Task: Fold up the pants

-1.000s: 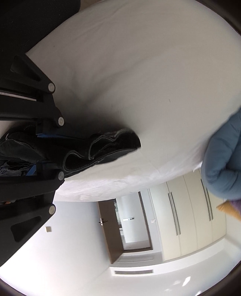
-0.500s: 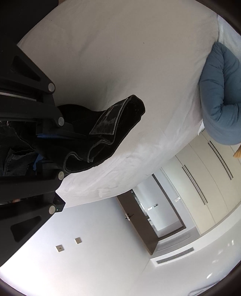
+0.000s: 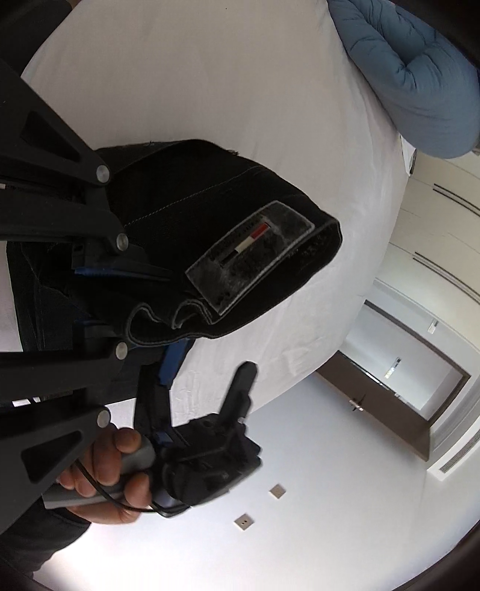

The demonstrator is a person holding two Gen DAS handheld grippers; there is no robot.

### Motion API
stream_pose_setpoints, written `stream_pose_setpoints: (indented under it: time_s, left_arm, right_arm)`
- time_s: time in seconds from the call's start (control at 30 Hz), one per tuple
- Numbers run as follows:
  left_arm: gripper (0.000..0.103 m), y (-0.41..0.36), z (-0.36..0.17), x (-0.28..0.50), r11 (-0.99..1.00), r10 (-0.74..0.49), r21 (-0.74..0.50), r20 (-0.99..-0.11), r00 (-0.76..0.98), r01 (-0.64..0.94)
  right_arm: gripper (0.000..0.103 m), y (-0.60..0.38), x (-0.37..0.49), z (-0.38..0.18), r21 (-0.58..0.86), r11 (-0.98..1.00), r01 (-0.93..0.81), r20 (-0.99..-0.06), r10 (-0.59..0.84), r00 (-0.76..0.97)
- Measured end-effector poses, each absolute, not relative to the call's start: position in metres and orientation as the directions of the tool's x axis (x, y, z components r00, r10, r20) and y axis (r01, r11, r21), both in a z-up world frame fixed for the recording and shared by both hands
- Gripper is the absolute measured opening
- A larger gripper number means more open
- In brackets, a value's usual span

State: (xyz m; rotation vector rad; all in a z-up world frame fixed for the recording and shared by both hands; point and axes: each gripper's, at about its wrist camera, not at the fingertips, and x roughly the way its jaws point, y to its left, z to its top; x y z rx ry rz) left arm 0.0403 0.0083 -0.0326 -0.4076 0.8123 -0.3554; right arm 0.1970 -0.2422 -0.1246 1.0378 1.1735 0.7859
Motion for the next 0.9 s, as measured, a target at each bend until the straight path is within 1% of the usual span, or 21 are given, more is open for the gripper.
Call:
stream_pose_setpoints:
  time_s: [0.13, 0.27, 0.4, 0.47, 0.53, 0.57, 0.6, 0.67, 0.9]
  left_arm:
    - [0.016, -0.029, -0.042, 0.043, 0.901, -0.423, -0.389, -0.682, 0.597, 0.194]
    - [0.016, -0.054, -0.045, 0.040, 0.918, -0.395, -0.306, -0.712, 0.580, 0.250]
    - [0.016, -0.079, -0.048, 0.033, 0.928, -0.353, -0.203, -0.741, 0.571, 0.311]
    - [0.016, -0.088, -0.047, 0.032, 0.926, -0.348, -0.178, -0.749, 0.564, 0.334]
    - [0.016, -0.099, -0.048, 0.029, 0.920, -0.344, -0.151, -0.753, 0.560, 0.362]
    - [0.016, -0.103, -0.048, 0.027, 0.918, -0.340, -0.138, -0.754, 0.562, 0.371]
    - [0.016, -0.106, -0.048, 0.025, 0.914, -0.344, -0.132, -0.754, 0.560, 0.383]
    - [0.016, -0.112, -0.047, 0.029, 0.904, -0.363, -0.141, -0.754, 0.547, 0.404]
    - [0.016, -0.148, -0.054, 0.027, 0.860, -0.397, -0.126, -0.774, 0.493, 0.494]
  right_arm:
    - [0.080, -0.250, 0.197, -0.111, 0.926, 0.375, -0.042, -0.359, 0.911, 0.202]
    - [0.080, -0.250, 0.200, -0.114, 0.873, 0.485, -0.055, -0.470, 0.866, 0.170]
    - [0.080, -0.237, 0.198, -0.116, 0.855, 0.515, -0.058, -0.501, 0.851, 0.158]
    - [0.079, -0.233, 0.195, -0.112, 0.830, 0.551, -0.088, -0.533, 0.829, 0.169]
    - [0.051, -0.229, 0.193, -0.109, 0.761, 0.638, -0.117, -0.617, 0.768, 0.171]
    - [0.029, -0.228, 0.193, -0.111, 0.728, 0.676, -0.118, -0.657, 0.736, 0.163]
    - [0.024, -0.231, 0.192, -0.113, 0.697, 0.709, -0.109, -0.689, 0.704, 0.169]
    - [0.018, -0.240, 0.189, -0.114, 0.685, 0.721, -0.104, -0.698, 0.690, 0.190]
    - [0.017, -0.279, 0.164, -0.128, 0.669, 0.741, -0.059, -0.707, 0.658, 0.260]
